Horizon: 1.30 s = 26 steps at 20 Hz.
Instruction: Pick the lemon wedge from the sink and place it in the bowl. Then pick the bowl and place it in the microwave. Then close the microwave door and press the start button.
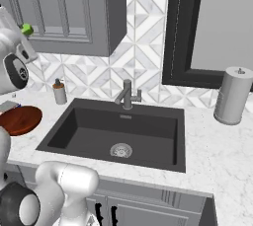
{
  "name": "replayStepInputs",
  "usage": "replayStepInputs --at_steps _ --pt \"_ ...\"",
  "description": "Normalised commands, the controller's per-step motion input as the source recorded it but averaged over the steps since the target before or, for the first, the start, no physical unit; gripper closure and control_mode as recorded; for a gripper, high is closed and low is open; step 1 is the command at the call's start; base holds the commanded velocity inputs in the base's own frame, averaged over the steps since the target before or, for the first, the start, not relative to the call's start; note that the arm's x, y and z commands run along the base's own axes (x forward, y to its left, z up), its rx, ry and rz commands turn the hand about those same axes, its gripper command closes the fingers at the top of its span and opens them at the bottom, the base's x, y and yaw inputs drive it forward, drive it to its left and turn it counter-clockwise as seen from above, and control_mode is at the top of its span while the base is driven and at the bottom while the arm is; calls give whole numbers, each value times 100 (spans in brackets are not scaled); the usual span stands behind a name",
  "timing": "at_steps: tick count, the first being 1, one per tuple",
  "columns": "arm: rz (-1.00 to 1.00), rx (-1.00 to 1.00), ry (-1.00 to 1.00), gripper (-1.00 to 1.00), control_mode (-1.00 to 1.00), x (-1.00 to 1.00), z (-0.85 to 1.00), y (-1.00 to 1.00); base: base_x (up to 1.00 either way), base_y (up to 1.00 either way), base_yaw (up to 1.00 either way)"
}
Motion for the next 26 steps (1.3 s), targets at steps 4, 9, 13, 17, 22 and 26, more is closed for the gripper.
replayStepInputs --at_steps 4,9,13,17,22,26 --pt "14 81 66 100 -100 -3 25 2 0 0 0" --pt "20 40 26 100 -100 0 -59 13 0 0 0" --pt "9 28 29 100 -100 2 -64 49 0 0 0" --pt "1 1 42 100 -100 9 -41 55 0 0 0" --pt "0 -11 47 100 -100 11 -53 59 0 0 0" --pt "4 -13 42 100 -100 16 -75 45 0 0 0"
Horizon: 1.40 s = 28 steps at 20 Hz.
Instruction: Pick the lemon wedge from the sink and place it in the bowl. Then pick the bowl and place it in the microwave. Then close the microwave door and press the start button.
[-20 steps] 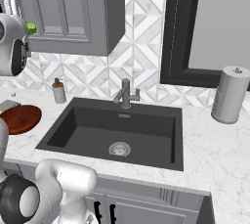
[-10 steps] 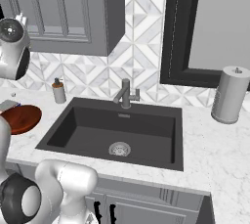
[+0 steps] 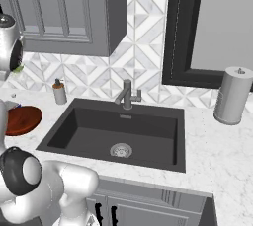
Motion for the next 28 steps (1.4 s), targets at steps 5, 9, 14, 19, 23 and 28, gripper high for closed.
replayStepInputs --at_steps 5,9,14,19,23,28 --pt "5 -16 31 100 -100 11 -67 47 0 0 0" --pt "3 -15 22 100 -100 15 -74 24 0 0 0" --pt "2 -13 20 100 -100 23 -68 24 0 0 0" --pt "2 -9 11 100 -100 16 -55 8 0 0 0" --pt "1 -7 1 100 -100 11 -56 17 0 0 0" --pt "0 -4 1 100 -100 11 -51 37 0 0 0"
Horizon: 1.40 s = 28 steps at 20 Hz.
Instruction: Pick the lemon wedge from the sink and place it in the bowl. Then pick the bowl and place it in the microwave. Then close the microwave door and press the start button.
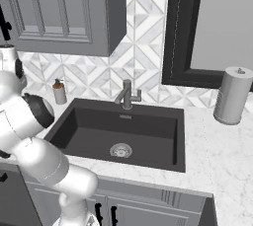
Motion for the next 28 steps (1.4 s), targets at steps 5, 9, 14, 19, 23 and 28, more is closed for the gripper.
replayStepInputs --at_steps 5,9,14,19,23,28 --pt "0 -1 6 100 -100 8 -57 23 0 0 0" --pt "0 -3 5 100 -100 18 -35 11 0 0 0" --pt "-1 -4 4 100 -100 26 -9 25 0 0 0" --pt "0 -10 4 100 -100 23 -32 29 0 0 0" --pt "0 -11 6 100 -100 23 -34 33 0 0 0" --pt "-4 -7 8 100 -100 17 -12 39 0 0 0"
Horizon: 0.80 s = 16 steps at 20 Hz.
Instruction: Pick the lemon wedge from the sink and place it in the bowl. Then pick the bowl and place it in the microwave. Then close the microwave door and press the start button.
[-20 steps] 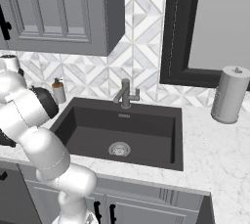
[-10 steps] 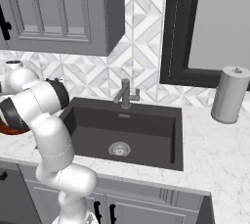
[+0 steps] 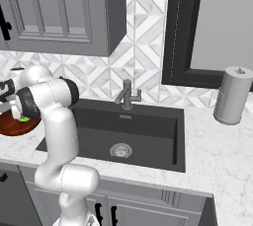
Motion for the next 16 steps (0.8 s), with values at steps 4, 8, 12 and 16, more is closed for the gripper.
replayStepInputs --at_steps 4,8,12,16 --pt "-4 -9 7 100 -100 12 -14 39 0 0 0" --pt "-2 -9 7 100 -100 1 -23 30 0 0 0" --pt "0 -7 5 100 -100 0 -27 16 0 0 0" --pt "0 -4 1 -100 -100 -7 -16 8 0 0 0"
